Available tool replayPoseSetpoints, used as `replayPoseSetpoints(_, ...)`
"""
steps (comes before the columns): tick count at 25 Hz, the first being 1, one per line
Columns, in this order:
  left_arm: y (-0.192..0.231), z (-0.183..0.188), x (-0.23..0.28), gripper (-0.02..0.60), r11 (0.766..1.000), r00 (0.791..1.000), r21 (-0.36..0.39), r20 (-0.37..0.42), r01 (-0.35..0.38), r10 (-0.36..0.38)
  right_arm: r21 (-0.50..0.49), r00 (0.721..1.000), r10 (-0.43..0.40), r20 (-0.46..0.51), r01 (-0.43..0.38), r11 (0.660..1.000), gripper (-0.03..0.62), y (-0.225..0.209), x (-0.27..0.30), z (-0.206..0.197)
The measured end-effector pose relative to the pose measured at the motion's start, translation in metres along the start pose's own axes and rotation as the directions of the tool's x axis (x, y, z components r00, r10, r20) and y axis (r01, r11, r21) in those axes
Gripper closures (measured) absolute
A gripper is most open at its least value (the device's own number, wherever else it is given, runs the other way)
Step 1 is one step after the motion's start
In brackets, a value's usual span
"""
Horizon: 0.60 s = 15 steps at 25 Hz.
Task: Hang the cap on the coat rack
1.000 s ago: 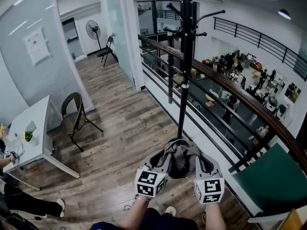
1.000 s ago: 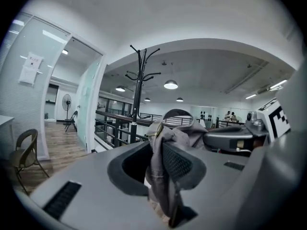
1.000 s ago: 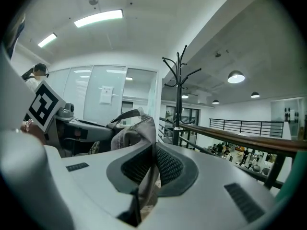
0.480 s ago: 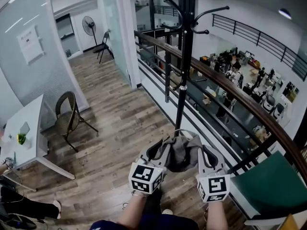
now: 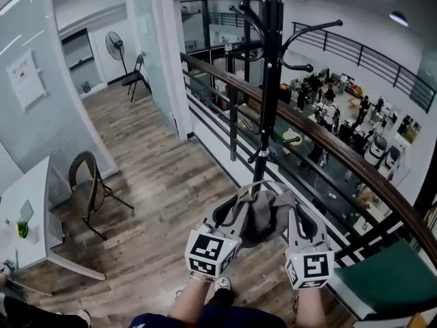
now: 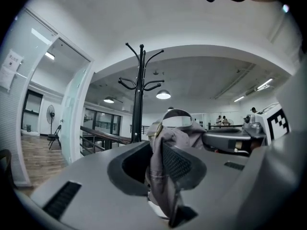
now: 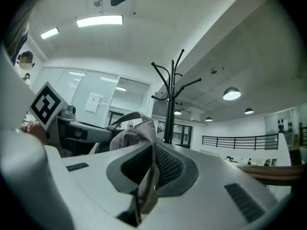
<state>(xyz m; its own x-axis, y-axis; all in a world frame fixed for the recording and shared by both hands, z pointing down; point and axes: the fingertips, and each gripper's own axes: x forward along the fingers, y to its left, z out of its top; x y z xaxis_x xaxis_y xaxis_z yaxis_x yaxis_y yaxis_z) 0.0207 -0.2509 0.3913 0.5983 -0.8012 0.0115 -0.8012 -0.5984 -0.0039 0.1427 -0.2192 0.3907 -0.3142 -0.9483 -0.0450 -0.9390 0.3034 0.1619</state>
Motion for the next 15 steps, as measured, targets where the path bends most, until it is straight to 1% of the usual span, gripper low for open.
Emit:
replayPoseSetpoints(5, 0.039, 0.015, 0.033, 0.497, 1.000, 1.000, 0.019, 0.003, 0.022, -0.022, 0.001, 0.999, -0.043, 0.015, 0.043, 0.999, 0.559, -0.004, 0.049, 0.012)
replayPoseSetpoints(8, 0.062, 0.022, 0.048, 0.499, 0.999, 0.998, 0.021, 0.025, 0.049, -0.049, -0.015, 0.997, -0.070, 0.031, 0.070, 0.997, 0.559, -0.003, 0.074, 0.019)
replayPoseSetpoints(12, 0.078, 0.031, 0.064, 0.499, 0.997, 0.996, 0.010, 0.042, 0.082, -0.082, -0.044, 0.995, -0.087, 0.045, 0.089, 0.995, 0.559, -0.004, 0.094, 0.026)
replayPoseSetpoints(15, 0.081, 0.050, 0.074, 0.499, 0.997, 0.993, -0.018, 0.088, 0.080, -0.078, -0.103, 0.993, -0.086, 0.075, 0.094, 0.990, 0.559, -0.007, 0.101, 0.042)
